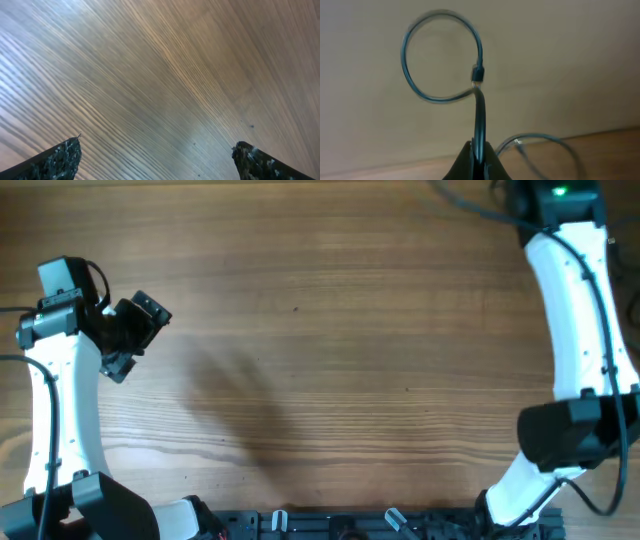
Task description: Untangle cables
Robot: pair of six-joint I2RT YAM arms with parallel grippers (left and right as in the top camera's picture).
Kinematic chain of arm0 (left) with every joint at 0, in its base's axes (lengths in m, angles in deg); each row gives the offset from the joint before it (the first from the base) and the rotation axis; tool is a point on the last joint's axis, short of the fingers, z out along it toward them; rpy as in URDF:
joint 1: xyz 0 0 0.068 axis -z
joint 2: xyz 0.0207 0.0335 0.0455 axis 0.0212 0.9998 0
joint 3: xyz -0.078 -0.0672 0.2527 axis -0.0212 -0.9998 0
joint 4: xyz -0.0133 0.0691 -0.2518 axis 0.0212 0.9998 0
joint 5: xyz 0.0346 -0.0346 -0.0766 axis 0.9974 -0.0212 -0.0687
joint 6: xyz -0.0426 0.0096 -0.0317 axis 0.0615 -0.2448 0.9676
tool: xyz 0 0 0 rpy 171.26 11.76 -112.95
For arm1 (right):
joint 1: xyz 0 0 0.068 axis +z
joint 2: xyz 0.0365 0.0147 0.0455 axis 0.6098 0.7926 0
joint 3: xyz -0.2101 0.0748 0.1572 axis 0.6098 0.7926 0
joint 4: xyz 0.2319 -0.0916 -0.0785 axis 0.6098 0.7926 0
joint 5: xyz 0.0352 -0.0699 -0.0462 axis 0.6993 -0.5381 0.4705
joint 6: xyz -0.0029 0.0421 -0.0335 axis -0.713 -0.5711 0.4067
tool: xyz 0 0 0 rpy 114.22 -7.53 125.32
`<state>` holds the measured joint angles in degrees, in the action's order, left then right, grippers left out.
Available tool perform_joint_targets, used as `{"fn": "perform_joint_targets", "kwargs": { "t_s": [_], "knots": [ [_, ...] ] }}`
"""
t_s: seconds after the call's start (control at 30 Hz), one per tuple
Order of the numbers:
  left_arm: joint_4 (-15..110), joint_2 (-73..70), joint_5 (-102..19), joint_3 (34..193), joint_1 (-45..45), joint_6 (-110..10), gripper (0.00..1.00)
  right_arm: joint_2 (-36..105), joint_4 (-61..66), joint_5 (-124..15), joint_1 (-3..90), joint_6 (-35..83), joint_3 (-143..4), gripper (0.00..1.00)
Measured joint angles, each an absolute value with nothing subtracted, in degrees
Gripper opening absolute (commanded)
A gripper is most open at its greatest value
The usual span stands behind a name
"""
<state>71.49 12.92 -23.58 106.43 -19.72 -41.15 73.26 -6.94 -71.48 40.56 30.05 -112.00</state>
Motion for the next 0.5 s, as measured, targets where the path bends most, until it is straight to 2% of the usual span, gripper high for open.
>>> {"fn": "perform_joint_targets", "kwargs": {
  "t_s": [0.17, 0.33, 0.37, 0.4, 0.47, 0.5],
  "knots": [
    [71.38, 12.92, -24.02, 106.43, -15.63, -41.15, 0.99, 81.65, -11.59, -73.76, 29.76, 23.58, -111.98, 0.04],
    [70.73, 12.92, -24.20, 106.43, -10.28, -41.15, 0.99, 91.44, -5.54, -74.17, 25.50, 17.49, -111.91, 0.04],
    [70.47, 12.92, -24.26, 106.43, -8.90, -41.15, 0.99, 92.95, -3.37, -74.17, 24.69, 13.90, -111.65, 0.07],
    [70.09, 12.92, -24.44, 106.43, -7.50, -41.15, 0.99, 93.78, -2.08, -74.13, 23.58, 9.77, -111.21, 0.41],
    [69.35, 13.01, -24.42, 106.43, -5.64, -41.15, 1.00, 93.87, -1.69, -72.29, 21.26, 3.54, -111.02, 0.74],
    [68.85, 13.14, -24.42, 106.43, -4.83, -41.15, 1.00, 93.85, -2.26, -70.08, 20.12, 2.23, -111.02, 1.00]
  ]
}}
